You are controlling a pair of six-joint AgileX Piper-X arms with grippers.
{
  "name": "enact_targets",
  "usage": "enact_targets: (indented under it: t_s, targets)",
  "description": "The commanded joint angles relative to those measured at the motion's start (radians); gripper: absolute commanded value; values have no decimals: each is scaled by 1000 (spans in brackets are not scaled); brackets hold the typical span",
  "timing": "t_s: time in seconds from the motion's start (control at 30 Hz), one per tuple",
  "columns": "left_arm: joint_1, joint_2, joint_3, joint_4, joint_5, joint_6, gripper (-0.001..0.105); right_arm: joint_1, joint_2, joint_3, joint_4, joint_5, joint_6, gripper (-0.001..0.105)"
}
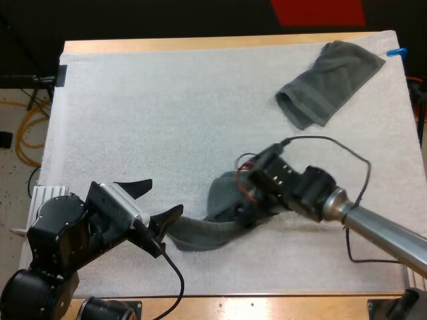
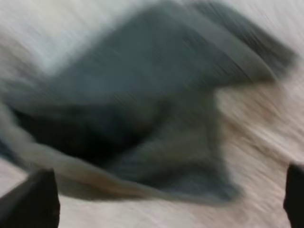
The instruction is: Pick towel from pile fold and stack
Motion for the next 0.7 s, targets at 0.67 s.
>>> enact_targets:
  t_s: [0.67]
  targets:
    - [-7, -4, 67, 4, 7, 0, 71, -304, -10, 304, -201, -490, 370, 69]
